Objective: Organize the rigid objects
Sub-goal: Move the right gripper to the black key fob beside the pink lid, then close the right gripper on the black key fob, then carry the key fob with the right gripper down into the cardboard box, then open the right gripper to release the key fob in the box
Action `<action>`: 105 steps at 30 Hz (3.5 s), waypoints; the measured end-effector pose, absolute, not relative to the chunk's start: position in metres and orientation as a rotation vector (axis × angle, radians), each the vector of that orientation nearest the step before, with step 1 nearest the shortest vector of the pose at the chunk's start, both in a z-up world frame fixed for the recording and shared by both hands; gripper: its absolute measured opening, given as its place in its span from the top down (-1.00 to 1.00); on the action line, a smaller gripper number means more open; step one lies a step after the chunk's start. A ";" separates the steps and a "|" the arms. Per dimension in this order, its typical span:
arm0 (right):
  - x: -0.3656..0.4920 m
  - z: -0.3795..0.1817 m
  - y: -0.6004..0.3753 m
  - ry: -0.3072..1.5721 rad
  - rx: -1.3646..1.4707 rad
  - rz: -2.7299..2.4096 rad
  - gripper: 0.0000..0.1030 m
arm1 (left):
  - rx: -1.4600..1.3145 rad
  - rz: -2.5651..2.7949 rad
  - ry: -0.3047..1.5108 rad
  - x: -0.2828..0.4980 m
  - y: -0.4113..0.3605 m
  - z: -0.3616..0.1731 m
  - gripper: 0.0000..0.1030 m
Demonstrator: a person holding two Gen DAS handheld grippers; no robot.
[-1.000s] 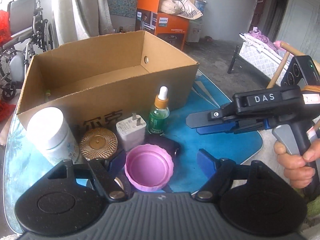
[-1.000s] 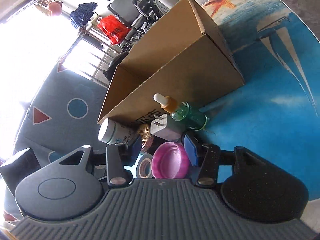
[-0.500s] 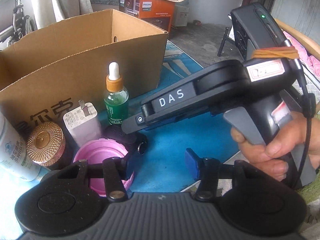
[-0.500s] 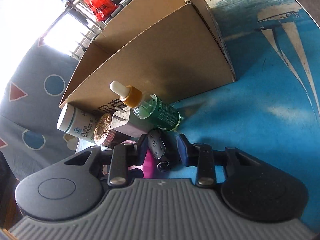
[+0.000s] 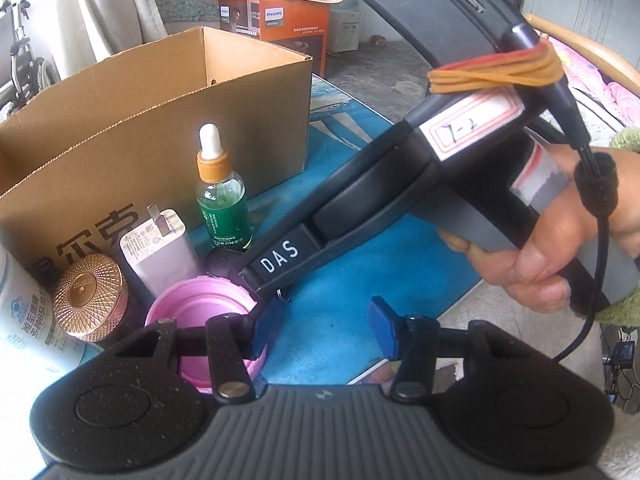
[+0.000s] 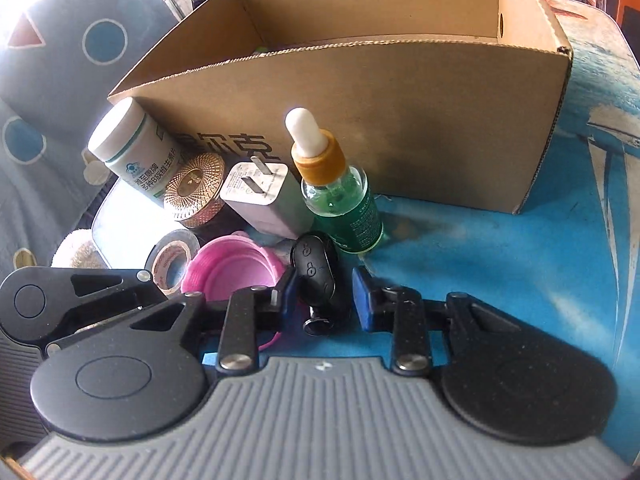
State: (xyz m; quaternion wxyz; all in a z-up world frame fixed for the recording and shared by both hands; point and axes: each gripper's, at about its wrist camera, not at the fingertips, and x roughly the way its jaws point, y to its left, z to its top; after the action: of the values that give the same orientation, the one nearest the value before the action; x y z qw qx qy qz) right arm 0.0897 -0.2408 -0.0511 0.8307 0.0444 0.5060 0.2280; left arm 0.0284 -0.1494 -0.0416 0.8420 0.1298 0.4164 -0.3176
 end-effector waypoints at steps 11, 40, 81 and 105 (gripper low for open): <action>0.066 -0.056 -0.269 1.087 0.178 0.367 0.63 | 0.268 -0.708 0.881 0.031 -0.155 -0.043 -0.04; 0.023 -0.085 -0.343 1.029 0.704 0.383 0.67 | 0.285 -0.659 0.950 0.049 -0.190 -0.060 0.31; 0.271 0.019 -0.149 1.251 0.526 0.622 0.69 | 0.094 -0.382 0.814 0.170 -0.008 0.059 0.23; 0.243 0.052 -0.176 1.139 0.515 0.619 0.64 | 0.039 -0.421 0.666 0.116 0.012 0.091 -0.10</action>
State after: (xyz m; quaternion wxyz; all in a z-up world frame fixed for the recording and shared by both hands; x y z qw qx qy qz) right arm 0.2430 -0.1760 0.0517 0.7666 0.2370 0.5244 0.2849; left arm 0.1156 0.0124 0.0908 0.9232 0.0189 0.3246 -0.2049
